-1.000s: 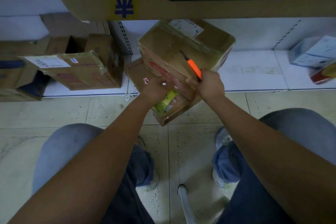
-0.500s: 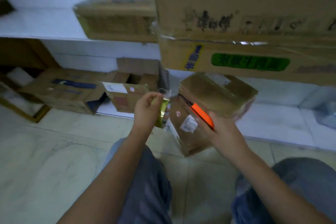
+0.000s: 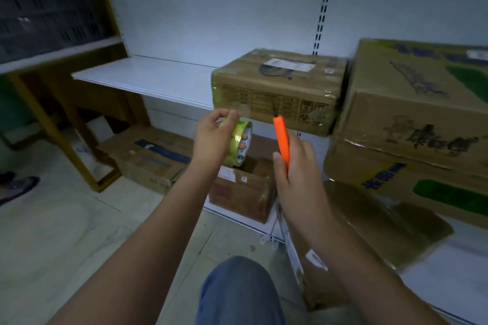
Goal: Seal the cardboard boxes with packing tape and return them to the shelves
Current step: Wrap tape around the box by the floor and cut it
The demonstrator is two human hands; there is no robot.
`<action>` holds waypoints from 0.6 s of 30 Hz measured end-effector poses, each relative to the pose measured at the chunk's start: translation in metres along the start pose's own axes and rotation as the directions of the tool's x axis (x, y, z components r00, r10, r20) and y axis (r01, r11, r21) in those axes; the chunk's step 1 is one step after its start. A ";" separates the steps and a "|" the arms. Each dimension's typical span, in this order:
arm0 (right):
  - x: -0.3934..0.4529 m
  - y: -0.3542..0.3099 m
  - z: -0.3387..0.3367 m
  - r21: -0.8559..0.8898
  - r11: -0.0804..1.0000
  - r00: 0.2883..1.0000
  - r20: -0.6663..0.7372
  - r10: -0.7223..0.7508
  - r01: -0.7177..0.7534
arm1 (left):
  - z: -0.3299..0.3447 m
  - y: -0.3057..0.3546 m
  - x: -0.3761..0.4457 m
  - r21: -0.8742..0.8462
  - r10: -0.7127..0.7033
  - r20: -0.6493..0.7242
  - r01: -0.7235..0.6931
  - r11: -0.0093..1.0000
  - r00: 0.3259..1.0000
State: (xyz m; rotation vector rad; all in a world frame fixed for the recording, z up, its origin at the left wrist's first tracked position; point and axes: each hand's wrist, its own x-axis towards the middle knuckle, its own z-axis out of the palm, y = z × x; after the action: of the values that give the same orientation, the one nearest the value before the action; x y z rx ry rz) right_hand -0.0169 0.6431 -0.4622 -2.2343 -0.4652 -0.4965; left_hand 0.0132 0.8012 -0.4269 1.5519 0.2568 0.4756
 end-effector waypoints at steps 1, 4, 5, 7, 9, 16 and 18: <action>0.009 -0.005 -0.001 -0.004 1.000 1.000 -0.014 -0.028 0.028 | -0.001 0.004 0.002 -0.005 0.012 0.009 -0.012 1.000 1.000; 0.028 -0.025 -0.023 -0.202 0.964 0.972 -0.120 -0.200 0.174 | -0.002 0.016 0.001 -0.015 0.032 0.043 -0.031 0.999 0.999; 0.036 -0.031 -0.037 -0.311 0.926 0.945 -0.175 -0.277 0.213 | -0.001 0.021 -0.001 -0.015 0.039 0.048 -0.038 0.999 0.998; 0.058 -0.040 -0.071 -0.485 0.845 0.889 -0.252 -0.381 0.225 | 0.004 0.033 -0.003 -0.027 0.049 0.056 -0.047 0.999 0.997; 0.086 -0.045 -0.109 -0.618 0.766 0.890 -0.233 -0.393 0.177 | 0.012 0.044 -0.003 -0.028 0.060 0.064 -0.058 0.998 0.996; 0.133 0.016 -0.165 -0.765 0.618 0.982 -0.112 0.154 -0.184 | 0.049 0.058 -0.004 -0.017 0.103 0.146 -0.101 0.995 0.984; 0.133 0.025 -0.173 -0.733 0.604 0.939 -0.143 0.313 -0.313 | 0.053 0.051 -0.006 0.019 0.119 0.156 -0.124 0.992 0.981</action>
State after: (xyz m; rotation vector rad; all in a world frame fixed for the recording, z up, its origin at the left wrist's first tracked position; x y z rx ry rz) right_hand 0.0740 0.5181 -0.3066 -3.0326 0.2156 -0.5609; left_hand 0.0247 0.7489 -0.3760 1.6294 0.0495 0.4460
